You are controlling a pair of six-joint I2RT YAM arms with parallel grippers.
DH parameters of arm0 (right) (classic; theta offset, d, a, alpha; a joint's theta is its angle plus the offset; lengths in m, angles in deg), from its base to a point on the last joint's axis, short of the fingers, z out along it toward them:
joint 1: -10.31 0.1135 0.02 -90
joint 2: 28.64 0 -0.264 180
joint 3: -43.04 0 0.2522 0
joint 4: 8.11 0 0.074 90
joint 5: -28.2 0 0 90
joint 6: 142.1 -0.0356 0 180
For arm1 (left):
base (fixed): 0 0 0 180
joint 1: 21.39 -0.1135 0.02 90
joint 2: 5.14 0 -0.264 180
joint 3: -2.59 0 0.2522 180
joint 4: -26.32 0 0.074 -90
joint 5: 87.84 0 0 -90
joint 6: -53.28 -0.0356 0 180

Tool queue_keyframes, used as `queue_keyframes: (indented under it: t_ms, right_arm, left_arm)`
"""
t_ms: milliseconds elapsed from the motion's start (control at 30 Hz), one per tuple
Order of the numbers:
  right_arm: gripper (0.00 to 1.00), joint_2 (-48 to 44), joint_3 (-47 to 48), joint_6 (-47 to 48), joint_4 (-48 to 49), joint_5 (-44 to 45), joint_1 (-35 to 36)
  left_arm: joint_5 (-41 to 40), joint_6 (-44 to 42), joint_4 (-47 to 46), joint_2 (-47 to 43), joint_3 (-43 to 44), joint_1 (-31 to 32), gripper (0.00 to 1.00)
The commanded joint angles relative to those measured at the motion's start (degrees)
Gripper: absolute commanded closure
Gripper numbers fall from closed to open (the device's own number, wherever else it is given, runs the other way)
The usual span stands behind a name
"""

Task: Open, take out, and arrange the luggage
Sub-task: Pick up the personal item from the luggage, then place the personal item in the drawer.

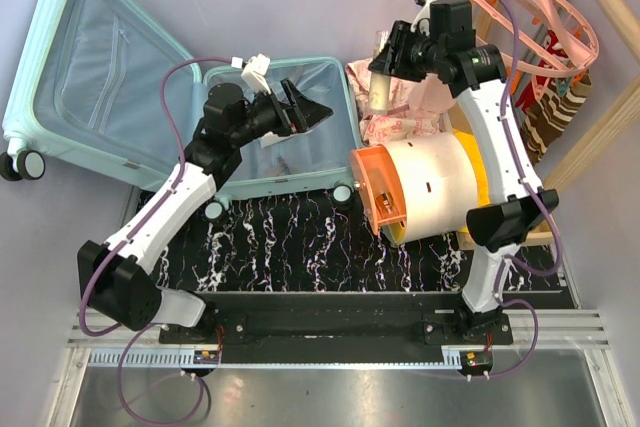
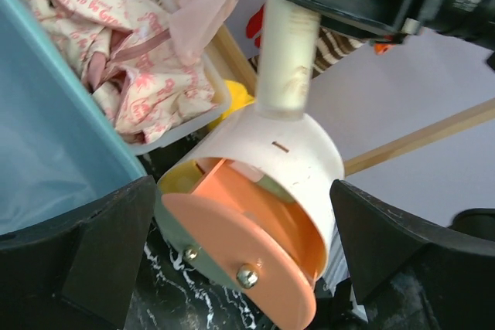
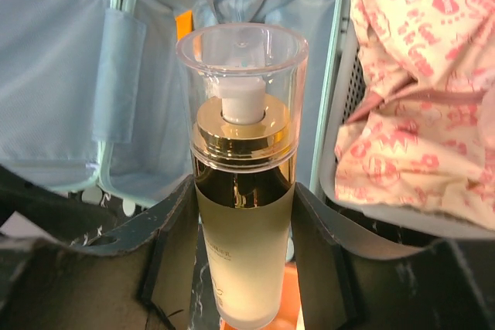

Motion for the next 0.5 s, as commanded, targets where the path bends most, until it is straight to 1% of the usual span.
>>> queue_keyframes:
  t_ms: [0, 167, 300, 467]
  right_arm:
    - [1.00, -9.79, -4.57, 2.28, 2.33, -0.05, 0.45]
    - [1.00, -15.59, -10.38, 4.48, -3.21, 2.59, 0.98]
    - [1.00, -19.63, -16.09, 3.16, -3.65, 2.86, 2.38]
    - [1.00, -23.94, -23.12, 0.00, -2.34, 4.61, 5.89]
  left_arm:
    - [-1.57, -4.64, 3.27, -1.49, 0.59, 0.36, 0.01]
    - [-0.95, -5.00, 3.45, -0.70, 0.59, 1.59, 0.01]
    - [0.54, -4.65, 3.45, 0.97, 1.55, 1.94, 0.01]
    - [3.53, -5.35, 3.54, 3.52, 4.01, 3.26, 0.01]
